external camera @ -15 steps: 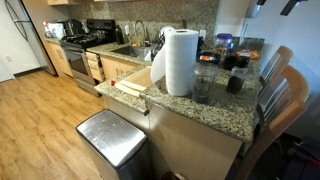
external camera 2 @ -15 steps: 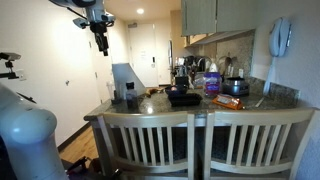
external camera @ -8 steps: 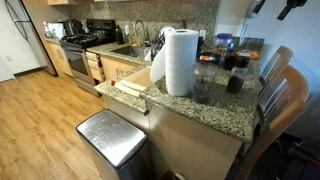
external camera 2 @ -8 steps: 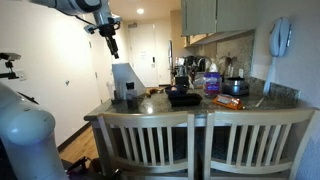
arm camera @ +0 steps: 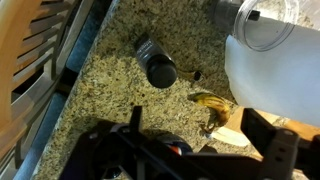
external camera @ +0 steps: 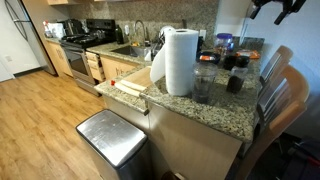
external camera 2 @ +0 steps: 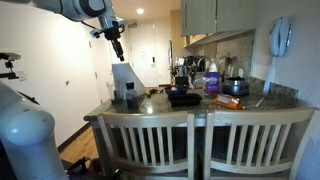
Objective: Move the pepper shaker forward
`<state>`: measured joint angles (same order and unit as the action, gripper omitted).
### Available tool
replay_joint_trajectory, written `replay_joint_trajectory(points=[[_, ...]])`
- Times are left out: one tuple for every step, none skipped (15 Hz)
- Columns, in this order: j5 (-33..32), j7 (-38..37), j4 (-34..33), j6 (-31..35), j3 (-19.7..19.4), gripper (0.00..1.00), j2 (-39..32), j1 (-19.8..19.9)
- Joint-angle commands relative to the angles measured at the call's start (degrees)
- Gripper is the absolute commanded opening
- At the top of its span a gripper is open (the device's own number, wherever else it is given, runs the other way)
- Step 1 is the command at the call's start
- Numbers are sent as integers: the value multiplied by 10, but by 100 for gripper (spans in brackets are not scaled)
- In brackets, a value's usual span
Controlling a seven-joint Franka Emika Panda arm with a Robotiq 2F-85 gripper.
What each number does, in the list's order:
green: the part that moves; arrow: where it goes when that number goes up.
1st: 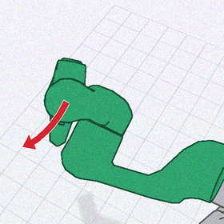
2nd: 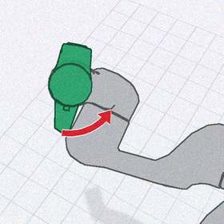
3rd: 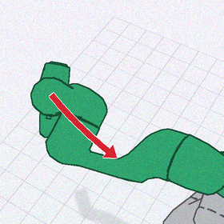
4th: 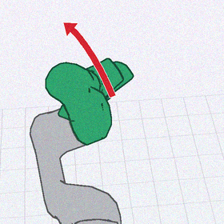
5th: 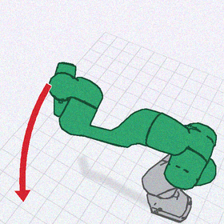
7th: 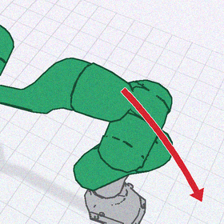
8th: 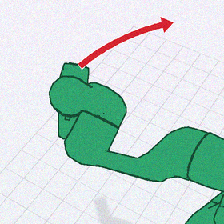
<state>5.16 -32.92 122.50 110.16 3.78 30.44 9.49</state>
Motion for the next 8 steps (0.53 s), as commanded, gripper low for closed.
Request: replay_joint_trajectory(points=[[-28,-28,-6,10,20,100,-40,3],[-43,-38,-7,7,29,100,-60,5],[-61,-57,-2,0,38,100,-77,4],[-79,-73,-2,-4,44,100,-92,2],[-57,-52,2,-1,21,100,-54,-12],[-69,-66,3,-1,27,100,-74,-15],[-75,-73,3,0,30,100,-89,-17],[-77,-75,2,0,30,100,-97,-17]])
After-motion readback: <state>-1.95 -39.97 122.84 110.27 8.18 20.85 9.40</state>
